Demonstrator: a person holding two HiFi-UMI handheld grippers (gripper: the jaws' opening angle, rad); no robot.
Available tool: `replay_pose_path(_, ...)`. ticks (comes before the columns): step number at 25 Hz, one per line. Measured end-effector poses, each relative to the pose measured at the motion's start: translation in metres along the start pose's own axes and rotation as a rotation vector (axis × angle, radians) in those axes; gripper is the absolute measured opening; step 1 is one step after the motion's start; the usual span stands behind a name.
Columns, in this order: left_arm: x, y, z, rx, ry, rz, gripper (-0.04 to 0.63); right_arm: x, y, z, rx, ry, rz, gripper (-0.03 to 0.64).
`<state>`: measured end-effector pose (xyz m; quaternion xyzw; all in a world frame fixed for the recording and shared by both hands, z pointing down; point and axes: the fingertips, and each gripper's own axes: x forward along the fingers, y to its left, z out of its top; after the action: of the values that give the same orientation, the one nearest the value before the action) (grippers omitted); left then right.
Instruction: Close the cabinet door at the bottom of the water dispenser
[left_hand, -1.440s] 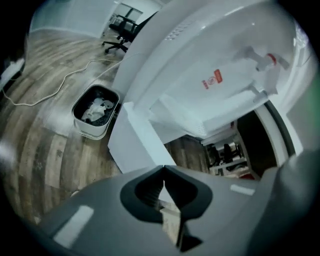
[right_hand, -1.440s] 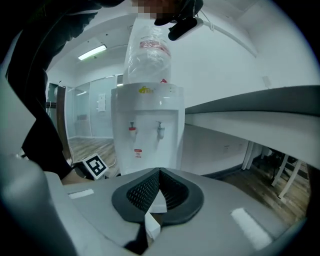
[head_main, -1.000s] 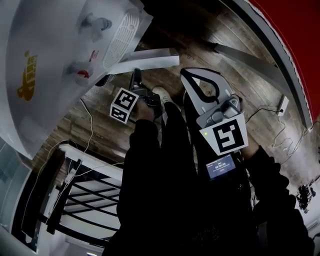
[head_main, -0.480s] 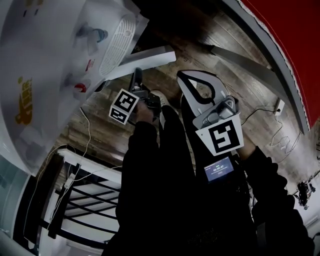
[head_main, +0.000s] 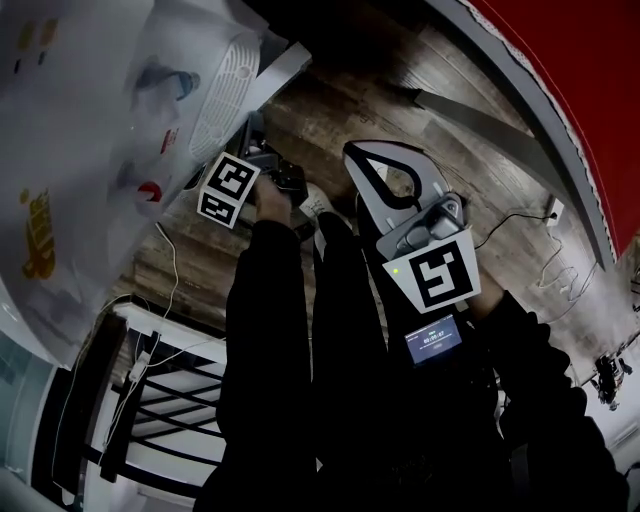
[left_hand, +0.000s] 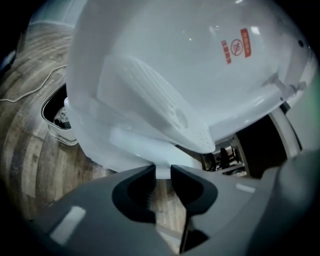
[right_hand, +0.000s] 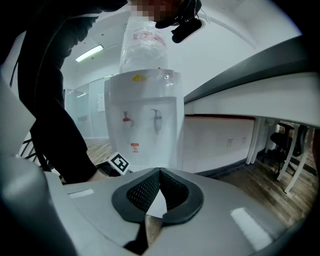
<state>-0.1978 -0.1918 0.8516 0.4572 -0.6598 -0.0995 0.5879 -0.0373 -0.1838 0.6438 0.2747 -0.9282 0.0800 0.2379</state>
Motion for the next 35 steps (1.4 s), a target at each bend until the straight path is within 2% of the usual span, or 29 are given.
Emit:
replay_pose_path(3,0.001,-0.004,0.018,-0.014,-0.038,-0.012,0.092,-0.004,0.003,0.006,-0.001,-0.004,-0.013,-0.005)
replay_pose_path(6,0.003,-0.008,0.03,0.029,-0.043,-0.011,0.059,-0.008,0.002,0.015,0.034,-0.026,-0.043,-0.004)
replay_pose_path(11,0.017,-0.009,0.029,0.066,-0.089,0.041,0.044,-0.008,-0.007,0.013,0.062,-0.045,-0.053,-0.005)
replay_pose_path(14,0.017,-0.013,0.03,0.091,-0.097,0.028,0.028,-0.006,-0.002,0.007,0.038,-0.032,-0.035,-0.005)
replay_pose_path(16,0.014,-0.018,0.023,0.126,-0.075,0.007,0.026,-0.007,-0.001,0.004,0.036,-0.025,-0.036,-0.005)
replay_pose_path(18,0.008,-0.025,0.012,0.207,-0.045,-0.009,0.017,-0.008,-0.003,0.002,0.037,-0.014,-0.045,-0.005)
replay_pose_path(22,-0.021,-0.045,0.0,0.411,-0.04,-0.053,0.009,-0.01,-0.008,0.009,0.028,-0.018,-0.062,-0.005)
replay_pose_path(24,-0.038,-0.058,-0.001,0.47,-0.056,-0.096,0.009,-0.014,-0.011,0.013,0.014,-0.017,-0.068,-0.005)
replay_pose_path(25,-0.047,-0.065,0.0,0.46,-0.07,-0.14,0.009,-0.016,-0.012,0.015,0.005,-0.012,-0.072,-0.005)
replay_pose_path(28,-0.08,-0.089,0.015,0.341,-0.144,-0.31,0.009,-0.025,-0.013,0.024,-0.017,0.007,-0.097,-0.004)
replay_pose_path(31,-0.11,-0.106,0.035,0.283,-0.183,-0.382,0.008,-0.036,-0.016,0.038,-0.023,-0.005,-0.143,-0.005)
replay_pose_path(33,-0.128,-0.117,0.044,0.33,-0.192,-0.372,0.008,-0.045,-0.019,0.051,-0.021,-0.032,-0.168,-0.005)
replay_pose_path(35,-0.148,-0.131,0.042,0.457,-0.168,-0.351,0.008,-0.059,-0.021,0.067,0.006,-0.074,-0.193,-0.005)
